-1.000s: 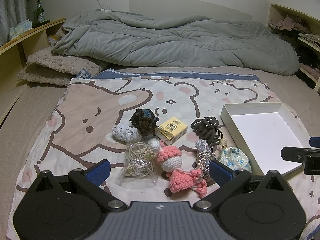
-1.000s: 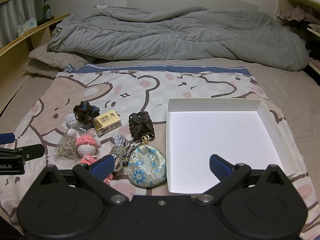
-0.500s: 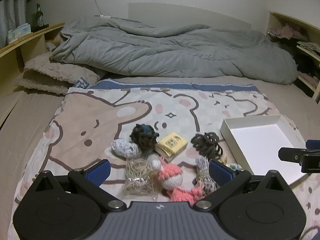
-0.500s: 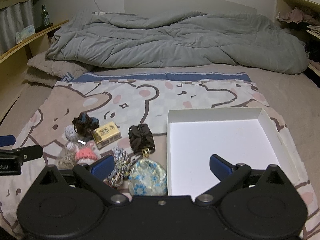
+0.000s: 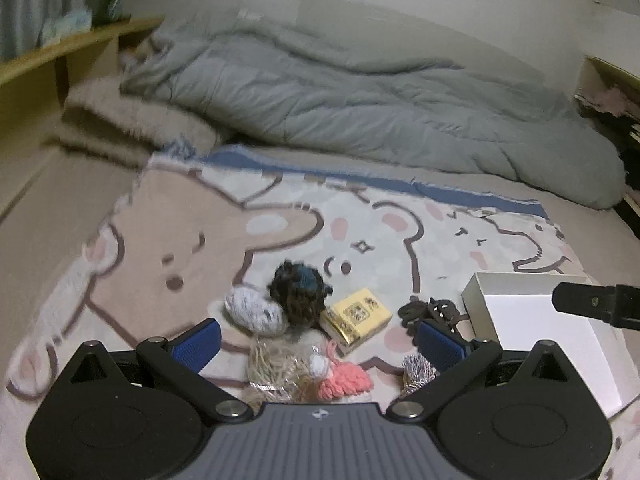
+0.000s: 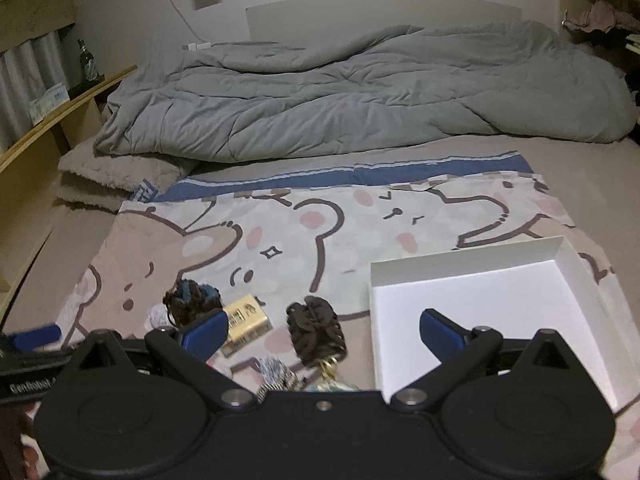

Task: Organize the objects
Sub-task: 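Grasp the pink crocheted bunny with the left tool while the right tool grasps the braided tassel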

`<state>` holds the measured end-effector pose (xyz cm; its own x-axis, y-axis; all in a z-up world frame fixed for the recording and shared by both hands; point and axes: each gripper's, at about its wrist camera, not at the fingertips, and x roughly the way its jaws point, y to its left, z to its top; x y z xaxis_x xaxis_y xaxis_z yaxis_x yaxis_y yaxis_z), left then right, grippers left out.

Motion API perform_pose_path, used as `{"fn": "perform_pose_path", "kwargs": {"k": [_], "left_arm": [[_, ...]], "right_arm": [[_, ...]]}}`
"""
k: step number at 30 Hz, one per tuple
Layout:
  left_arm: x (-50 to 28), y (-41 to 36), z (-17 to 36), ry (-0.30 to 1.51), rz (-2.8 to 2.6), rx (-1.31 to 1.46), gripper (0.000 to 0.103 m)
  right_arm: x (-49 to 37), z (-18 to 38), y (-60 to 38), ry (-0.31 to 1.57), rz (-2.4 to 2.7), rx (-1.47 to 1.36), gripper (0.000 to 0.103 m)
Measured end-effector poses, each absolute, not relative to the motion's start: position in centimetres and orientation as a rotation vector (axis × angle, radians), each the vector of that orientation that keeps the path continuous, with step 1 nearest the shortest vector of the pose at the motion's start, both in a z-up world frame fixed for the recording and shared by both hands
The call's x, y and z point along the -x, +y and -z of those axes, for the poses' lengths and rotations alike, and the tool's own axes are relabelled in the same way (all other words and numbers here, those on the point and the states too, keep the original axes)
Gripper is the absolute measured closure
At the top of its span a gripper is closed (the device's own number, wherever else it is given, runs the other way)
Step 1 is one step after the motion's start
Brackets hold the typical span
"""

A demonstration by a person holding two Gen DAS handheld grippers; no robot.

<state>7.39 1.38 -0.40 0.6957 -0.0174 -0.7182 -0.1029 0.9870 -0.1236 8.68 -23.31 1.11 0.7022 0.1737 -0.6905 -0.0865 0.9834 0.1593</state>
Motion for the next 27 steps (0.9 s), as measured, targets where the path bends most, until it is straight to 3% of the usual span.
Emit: {"fn": "perform_pose_path", "kwargs": {"k": [9, 12, 16, 22, 27], "left_arm": [[-8.9, 2.1, 5.1, 0.945, -0.064, 0.318, 0.0], [-9.2, 2.2, 6.7, 0.976, -0.07, 0.356, 0.003], [-9.5, 2.7, 8.6, 1.036, -0.076, 0.427, 0.016], [-10.3, 3.1, 11.0, 1.115, -0.082, 0.527, 0.025], [-10.7, 2.5, 12.3, 1.154, -0.061, 0.541, 0.027]], "right_arm": [[-11.7, 3.4, -22.5, 0.897, -0.178, -0.262, 0.002], [-12.3, 5.5, -22.5, 0.949, -0.205, -0.336, 0.02], [-13.1, 7.8, -22.6, 1.027, -0.22, -0.389, 0.035], [-13.7, 10.8, -22.4, 1.137, -0.264, -0.442, 0.05], [-14.0, 12.6, -21.5, 1.2, -0.267, -0.436, 0.051]]}}
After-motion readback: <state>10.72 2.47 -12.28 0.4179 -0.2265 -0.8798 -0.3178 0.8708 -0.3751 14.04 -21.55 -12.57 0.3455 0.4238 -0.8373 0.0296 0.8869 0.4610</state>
